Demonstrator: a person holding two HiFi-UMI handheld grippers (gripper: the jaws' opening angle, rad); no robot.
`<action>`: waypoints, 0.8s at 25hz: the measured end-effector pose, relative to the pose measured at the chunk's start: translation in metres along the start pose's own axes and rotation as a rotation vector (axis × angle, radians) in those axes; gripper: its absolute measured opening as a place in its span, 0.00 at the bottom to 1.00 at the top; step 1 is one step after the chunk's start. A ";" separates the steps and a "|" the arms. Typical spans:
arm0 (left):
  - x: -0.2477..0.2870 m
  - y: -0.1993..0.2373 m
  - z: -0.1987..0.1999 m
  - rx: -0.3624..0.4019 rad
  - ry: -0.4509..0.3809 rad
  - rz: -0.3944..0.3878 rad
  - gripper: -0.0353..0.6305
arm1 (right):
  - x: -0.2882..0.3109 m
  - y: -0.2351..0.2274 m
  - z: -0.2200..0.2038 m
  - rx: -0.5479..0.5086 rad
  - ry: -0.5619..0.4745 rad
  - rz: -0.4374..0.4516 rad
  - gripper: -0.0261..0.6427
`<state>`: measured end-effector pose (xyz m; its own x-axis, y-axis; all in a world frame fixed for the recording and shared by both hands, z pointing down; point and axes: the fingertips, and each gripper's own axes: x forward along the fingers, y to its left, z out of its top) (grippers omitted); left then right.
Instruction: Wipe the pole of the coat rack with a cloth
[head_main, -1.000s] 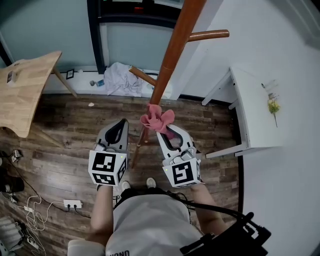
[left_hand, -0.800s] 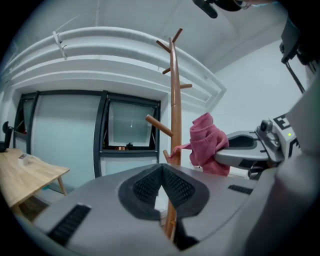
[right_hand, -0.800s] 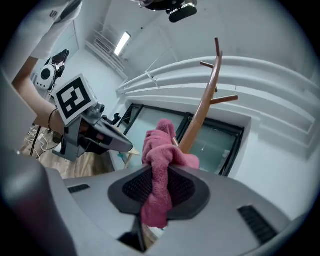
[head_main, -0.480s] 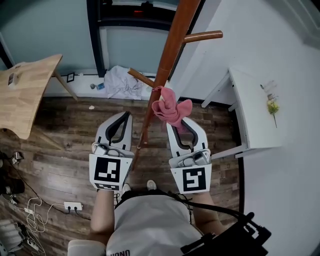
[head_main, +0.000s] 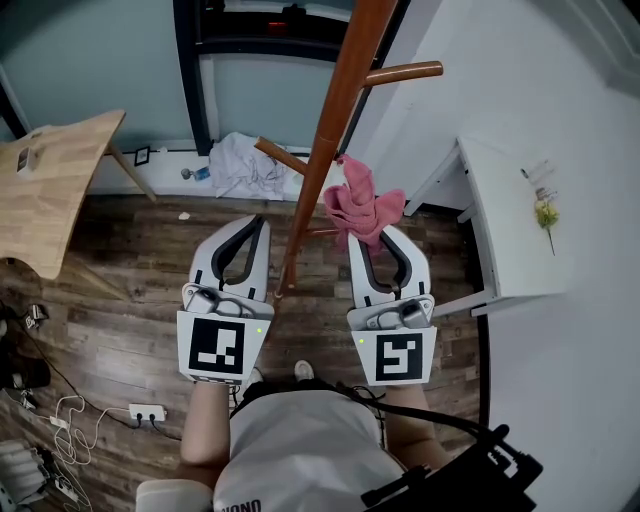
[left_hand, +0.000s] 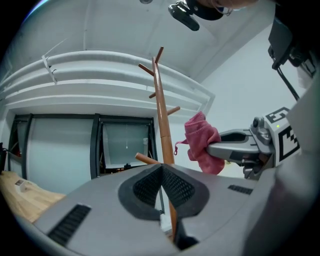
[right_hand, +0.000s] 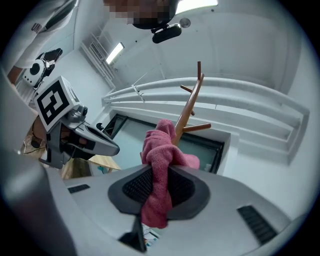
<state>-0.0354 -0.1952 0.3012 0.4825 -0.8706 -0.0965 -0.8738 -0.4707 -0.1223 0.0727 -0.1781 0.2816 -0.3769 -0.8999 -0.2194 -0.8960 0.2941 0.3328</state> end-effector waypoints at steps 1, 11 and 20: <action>0.000 0.000 0.000 0.001 0.000 -0.001 0.07 | 0.000 -0.001 0.001 -0.005 0.001 -0.003 0.16; 0.002 -0.001 -0.001 0.030 0.000 -0.001 0.07 | -0.001 -0.005 -0.001 -0.034 0.016 -0.022 0.16; 0.003 0.000 -0.006 0.043 0.019 -0.009 0.07 | 0.000 -0.006 -0.002 -0.034 0.019 -0.040 0.16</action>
<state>-0.0341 -0.1985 0.3065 0.4885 -0.8692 -0.0764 -0.8659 -0.4720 -0.1655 0.0784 -0.1807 0.2817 -0.3363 -0.9166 -0.2160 -0.9015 0.2470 0.3553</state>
